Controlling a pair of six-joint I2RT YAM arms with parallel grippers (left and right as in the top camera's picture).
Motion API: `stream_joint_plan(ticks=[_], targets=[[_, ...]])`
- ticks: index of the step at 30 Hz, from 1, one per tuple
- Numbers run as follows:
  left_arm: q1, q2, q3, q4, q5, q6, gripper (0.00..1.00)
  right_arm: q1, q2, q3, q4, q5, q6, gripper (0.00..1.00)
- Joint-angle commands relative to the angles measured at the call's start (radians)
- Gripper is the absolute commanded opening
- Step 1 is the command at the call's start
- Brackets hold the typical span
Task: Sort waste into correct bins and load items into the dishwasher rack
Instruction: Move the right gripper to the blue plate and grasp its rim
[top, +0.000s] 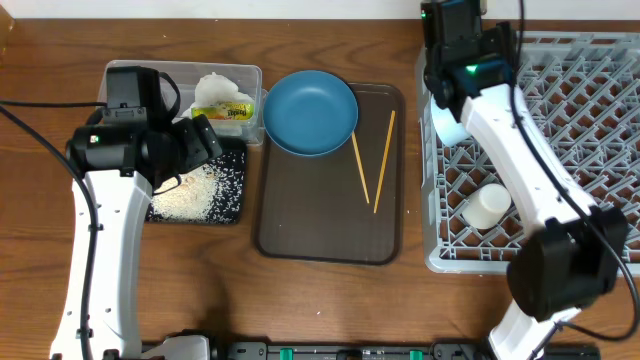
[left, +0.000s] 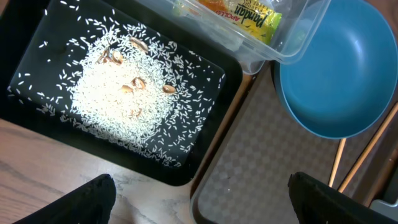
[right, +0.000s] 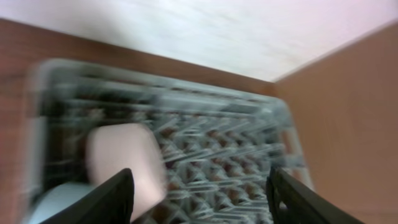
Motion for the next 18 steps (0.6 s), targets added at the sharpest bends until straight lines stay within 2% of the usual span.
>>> stream_joint_plan(ticks=[1,3,4,9,15,18], targets=[[0.004,0.010,0.018,-0.004,-0.005,0.010,0.91,0.042,-0.014,0.008,-0.042,-0.373,0.204,0.57],[0.004,0.010,0.018,-0.004,-0.005,0.010,0.91,0.062,-0.002,0.008,-0.053,-0.539,0.298,0.44],[0.004,0.010,0.018,-0.004,-0.005,0.010,0.92,0.073,0.009,0.008,-0.053,-0.603,0.346,0.43],[0.004,0.010,0.018,-0.004,-0.005,0.010,0.92,0.140,0.102,0.008,-0.014,-0.705,0.465,0.53],[0.004,0.010,0.018,-0.004,-0.005,0.010,0.91,0.209,0.248,0.008,-0.002,-0.712,0.542,0.55],[0.004,0.010,0.018,-0.004,-0.005,0.010,0.91,0.212,0.278,0.008,-0.006,-0.713,0.584,0.51]])
